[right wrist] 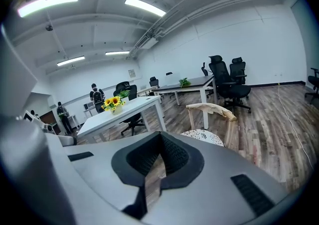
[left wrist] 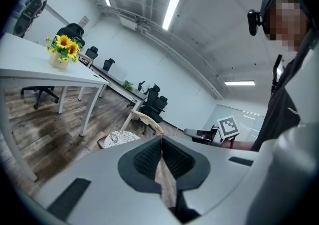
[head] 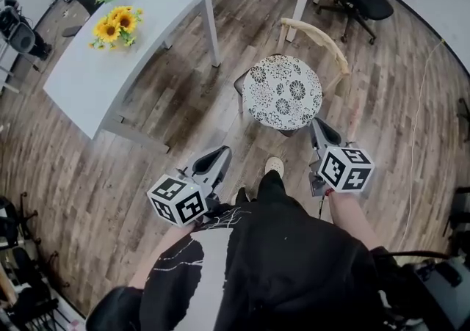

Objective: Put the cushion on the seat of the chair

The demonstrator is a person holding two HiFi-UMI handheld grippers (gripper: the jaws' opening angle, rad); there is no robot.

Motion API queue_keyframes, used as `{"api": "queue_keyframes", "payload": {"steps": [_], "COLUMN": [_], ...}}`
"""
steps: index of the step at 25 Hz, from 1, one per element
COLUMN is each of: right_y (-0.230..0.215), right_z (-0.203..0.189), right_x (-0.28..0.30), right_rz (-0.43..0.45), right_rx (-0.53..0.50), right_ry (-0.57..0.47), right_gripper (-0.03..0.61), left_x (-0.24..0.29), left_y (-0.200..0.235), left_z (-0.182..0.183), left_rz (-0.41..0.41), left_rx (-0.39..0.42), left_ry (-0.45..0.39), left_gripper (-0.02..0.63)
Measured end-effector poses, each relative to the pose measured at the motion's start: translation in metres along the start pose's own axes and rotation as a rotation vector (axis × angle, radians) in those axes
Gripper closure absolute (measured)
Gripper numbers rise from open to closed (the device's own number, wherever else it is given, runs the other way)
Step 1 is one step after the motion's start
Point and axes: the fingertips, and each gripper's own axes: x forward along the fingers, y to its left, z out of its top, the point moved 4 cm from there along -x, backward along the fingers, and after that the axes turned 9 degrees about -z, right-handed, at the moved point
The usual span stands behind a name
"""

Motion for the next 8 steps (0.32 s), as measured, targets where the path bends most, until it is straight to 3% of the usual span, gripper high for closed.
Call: {"api": "queue_keyframes", "payload": {"steps": [8], "right_y": [0.0068], "right_z": [-0.0020], "right_x": [0.0023], "right_rz": [0.017], "right_rx": [-0.030], "right_ry": [-0.002], "right_gripper": [0.563], "left_x": [-0.0098], "left_y": [-0.0008], "left_z": [-0.0042], "left_rz": [0.022], "left_rx": [-0.002], "left_ry": [-0.015], "left_gripper": [0.598]}}
